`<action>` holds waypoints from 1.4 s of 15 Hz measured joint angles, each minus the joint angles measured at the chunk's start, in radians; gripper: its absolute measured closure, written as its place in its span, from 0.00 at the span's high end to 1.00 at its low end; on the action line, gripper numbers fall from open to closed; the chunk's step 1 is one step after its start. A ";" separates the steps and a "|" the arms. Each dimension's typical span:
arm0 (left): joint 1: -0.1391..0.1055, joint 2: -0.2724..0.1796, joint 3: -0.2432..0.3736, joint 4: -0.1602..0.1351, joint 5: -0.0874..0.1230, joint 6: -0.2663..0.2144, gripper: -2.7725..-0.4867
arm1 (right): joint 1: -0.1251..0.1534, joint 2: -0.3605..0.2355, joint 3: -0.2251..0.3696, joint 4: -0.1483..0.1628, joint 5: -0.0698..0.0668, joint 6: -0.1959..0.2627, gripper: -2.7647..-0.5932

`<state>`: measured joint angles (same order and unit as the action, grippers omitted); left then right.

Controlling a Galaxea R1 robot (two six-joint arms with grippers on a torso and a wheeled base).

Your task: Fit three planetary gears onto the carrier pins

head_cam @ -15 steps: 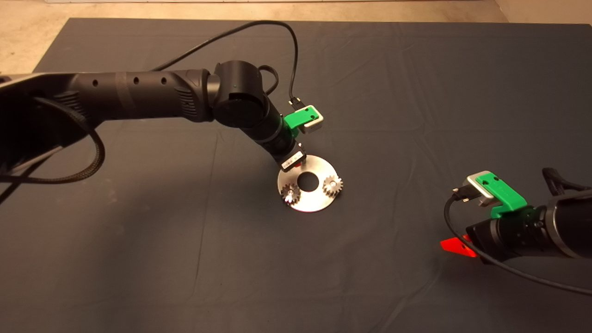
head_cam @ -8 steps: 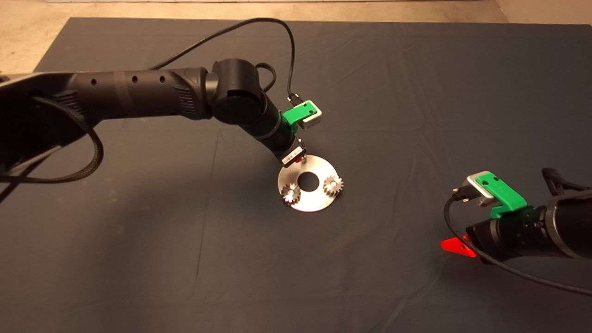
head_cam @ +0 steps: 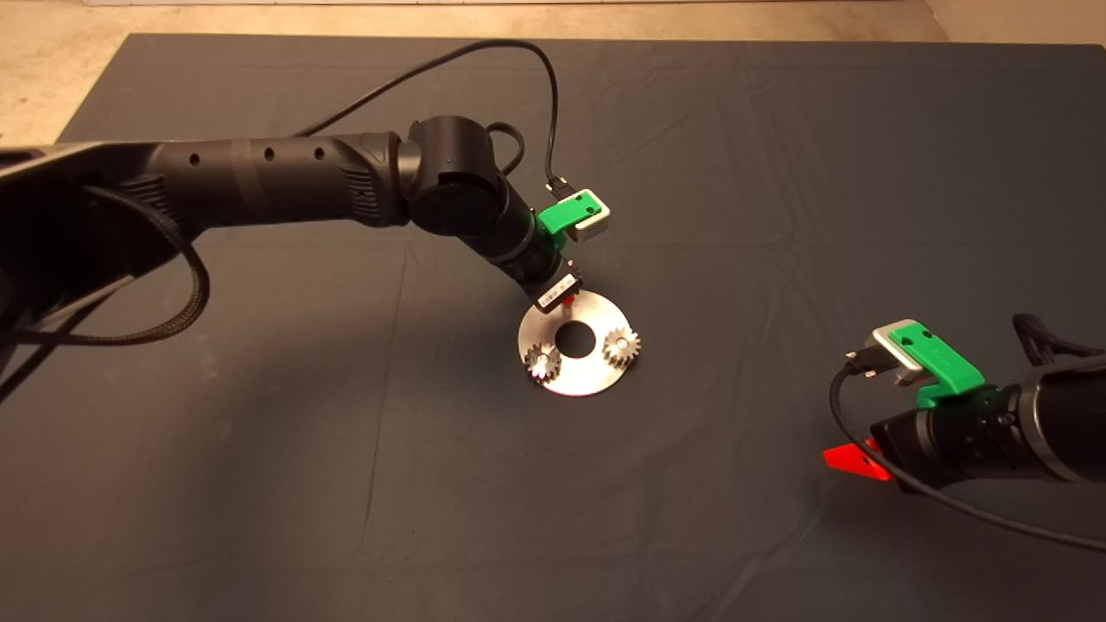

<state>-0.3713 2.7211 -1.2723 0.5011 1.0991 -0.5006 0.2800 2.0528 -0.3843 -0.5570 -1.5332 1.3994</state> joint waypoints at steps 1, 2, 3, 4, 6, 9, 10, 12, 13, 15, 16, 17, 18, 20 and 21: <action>0.000 0.000 0.000 0.000 0.000 0.003 0.03 | 0.000 0.000 0.000 0.000 0.000 0.000 0.74; 0.001 0.000 0.000 0.000 0.000 0.004 0.03 | 0.000 0.000 0.000 0.000 0.000 0.000 0.74; 0.003 0.000 -0.001 0.000 0.000 0.005 0.03 | 0.000 0.000 0.000 0.000 0.000 0.000 0.74; 0.008 0.001 -0.001 0.001 -0.003 0.005 0.03 | 0.000 0.000 0.000 0.000 0.000 0.000 0.74; 0.019 0.002 -0.001 0.000 -0.008 0.009 0.03 | 0.000 0.000 0.000 0.000 0.000 0.000 0.74; 0.023 0.002 -0.002 0.001 -0.018 0.009 0.03 | 0.000 0.011 0.000 0.000 0.000 0.000 0.74; 0.023 0.002 -0.002 0.001 -0.019 0.009 0.03 | 0.000 0.014 0.000 0.000 0.000 0.000 0.74; 0.023 0.002 -0.007 0.000 -0.024 0.012 0.03 | 0.000 0.015 0.000 0.000 0.001 0.000 0.74; 0.024 0.002 -0.013 0.000 -0.034 0.017 0.03 | 0.000 0.015 0.000 0.000 0.000 0.000 0.74; 0.032 0.002 -0.027 0.000 -0.043 0.020 0.03 | 0.000 0.017 0.000 0.000 0.000 0.000 0.74; 0.037 0.002 -0.029 0.001 -0.046 0.020 0.03 | 0.000 0.017 0.000 0.000 0.000 0.000 0.74; 0.036 0.002 -0.031 0.001 -0.047 0.021 0.03 | 0.000 0.017 0.000 0.000 0.000 0.000 0.74; 0.036 0.002 -0.031 0.001 -0.047 0.024 0.03 | 0.000 0.018 0.000 0.000 0.000 0.000 0.74; 0.036 0.002 -0.034 0.000 -0.048 0.031 0.03 | 0.000 0.018 0.000 0.000 0.000 0.000 0.74; 0.036 0.002 -0.034 0.000 -0.048 0.035 0.03 | 0.000 0.018 0.000 0.000 0.000 0.000 0.74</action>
<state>-0.3351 2.7234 -1.3066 0.5011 1.0515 -0.4655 0.2800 2.0704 -0.3838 -0.5570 -1.5332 1.3998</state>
